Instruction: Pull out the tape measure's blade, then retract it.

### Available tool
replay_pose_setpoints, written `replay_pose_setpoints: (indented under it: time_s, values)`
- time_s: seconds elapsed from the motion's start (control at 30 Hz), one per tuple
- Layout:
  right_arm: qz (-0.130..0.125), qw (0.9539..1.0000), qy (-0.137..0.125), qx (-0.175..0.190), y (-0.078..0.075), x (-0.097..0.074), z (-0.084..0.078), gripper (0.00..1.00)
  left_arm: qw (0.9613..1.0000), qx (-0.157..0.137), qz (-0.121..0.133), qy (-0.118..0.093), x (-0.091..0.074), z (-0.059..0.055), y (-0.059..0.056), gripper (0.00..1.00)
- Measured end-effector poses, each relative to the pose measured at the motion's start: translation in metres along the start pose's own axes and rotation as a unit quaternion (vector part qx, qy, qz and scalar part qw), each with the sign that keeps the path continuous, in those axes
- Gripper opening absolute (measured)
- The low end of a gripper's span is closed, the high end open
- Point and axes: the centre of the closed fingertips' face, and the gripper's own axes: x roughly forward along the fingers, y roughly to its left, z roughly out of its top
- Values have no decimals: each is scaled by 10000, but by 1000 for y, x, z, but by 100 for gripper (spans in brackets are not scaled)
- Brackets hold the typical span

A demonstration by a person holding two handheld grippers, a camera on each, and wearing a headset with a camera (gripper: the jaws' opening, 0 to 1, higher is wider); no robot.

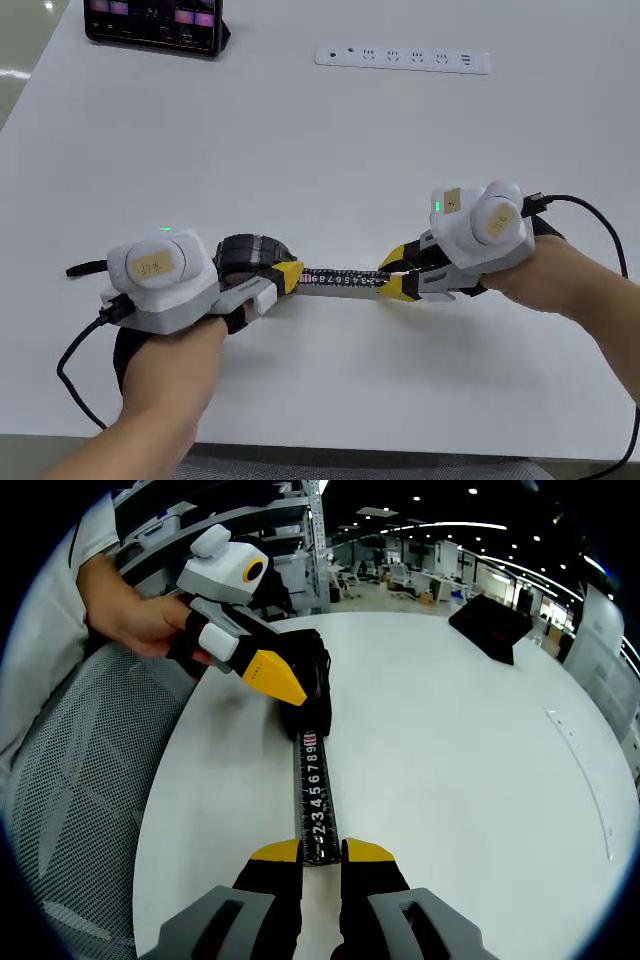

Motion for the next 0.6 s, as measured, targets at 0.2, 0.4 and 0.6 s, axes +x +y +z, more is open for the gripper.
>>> replay_pose_setpoints:
  time_s: [0.2,0.4,0.6]
  values:
    - [35,10000,-43,-28,1,6,9,10,10000,-27,-8,-14,0,0,0,57]
    - [58,9999,-75,-34,2,12,16,10,10000,-31,-15,-7,0,0,0,57]
    - [112,9998,-182,0,4,20,24,10,10000,-48,-33,-13,1,0,0,57]
